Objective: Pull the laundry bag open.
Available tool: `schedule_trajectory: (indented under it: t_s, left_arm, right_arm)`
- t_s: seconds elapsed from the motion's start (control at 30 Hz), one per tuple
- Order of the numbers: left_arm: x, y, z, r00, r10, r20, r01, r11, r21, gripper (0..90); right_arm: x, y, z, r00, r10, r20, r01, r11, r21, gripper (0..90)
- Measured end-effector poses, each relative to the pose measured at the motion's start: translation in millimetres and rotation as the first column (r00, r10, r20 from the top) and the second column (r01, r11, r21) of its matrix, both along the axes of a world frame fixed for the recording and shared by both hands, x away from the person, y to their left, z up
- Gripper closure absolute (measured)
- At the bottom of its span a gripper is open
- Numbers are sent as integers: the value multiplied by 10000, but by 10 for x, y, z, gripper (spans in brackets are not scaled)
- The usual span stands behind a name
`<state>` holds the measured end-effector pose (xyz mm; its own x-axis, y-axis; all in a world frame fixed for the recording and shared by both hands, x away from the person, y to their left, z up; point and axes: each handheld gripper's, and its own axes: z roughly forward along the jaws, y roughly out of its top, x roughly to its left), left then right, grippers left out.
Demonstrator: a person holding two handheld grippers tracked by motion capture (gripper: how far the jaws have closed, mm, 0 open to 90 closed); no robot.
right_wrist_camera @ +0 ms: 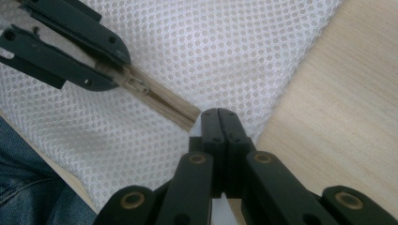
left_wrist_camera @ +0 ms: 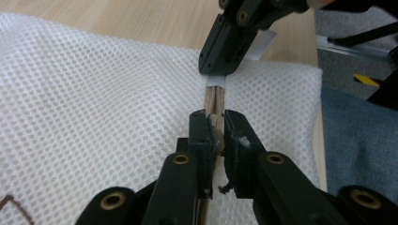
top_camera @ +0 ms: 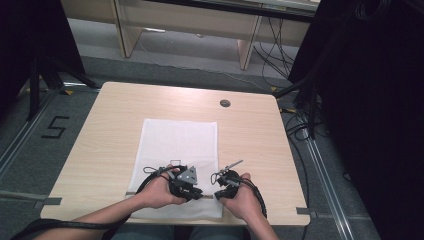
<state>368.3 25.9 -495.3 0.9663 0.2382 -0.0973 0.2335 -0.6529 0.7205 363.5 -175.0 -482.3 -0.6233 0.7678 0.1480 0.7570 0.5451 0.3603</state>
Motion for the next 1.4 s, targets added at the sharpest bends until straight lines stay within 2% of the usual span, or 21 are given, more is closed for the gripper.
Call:
schedule_trajectory:
  t_s: [0.23,0.37,0.4,0.73,0.77,1.17,1.2,1.37,1.4]
  left_arm:
    - [-15,-4,-2,9999,63,-79,-64,9999,-120,818]
    - [-3,15,12,10000,-51,40,51,10000,0,818]
    - [-11,20,11,10000,68,-71,-68,10000,-73,818]
    - [-12,20,11,9999,40,-104,-41,10000,-70,818]
    - [-11,24,13,10000,27,-32,-27,10000,34,818]
    - [-16,51,23,9999,62,-102,-63,10000,-30,818]
    - [-15,51,20,9999,49,-117,-50,10000,-64,818]
    - [-10,65,28,9999,57,-128,-57,10000,-47,818]
    - [-4,72,31,10000,-61,46,61,10000,-1,818]
  right_arm:
    - [-1,-2,0,10000,-6,-5,6,10000,16,900]
    - [-1,-2,0,10000,-3,-2,3,10000,15,900]
    - [0,-3,0,10000,-6,-13,6,10000,26,900]
    - [-1,-3,0,10000,2,-6,-2,10000,26,900]
    - [0,-4,-1,10000,10,-5,-10,10000,30,900]
    - [1,-11,-4,10000,-2,-41,2,10000,72,900]
    - [-6,-6,1,9999,-127,-98,127,9999,55,900]
    - [-1,-9,-3,10000,-10,-33,11,9999,102,900]
    - [2,-11,-3,10000,23,-21,-22,10000,96,900]
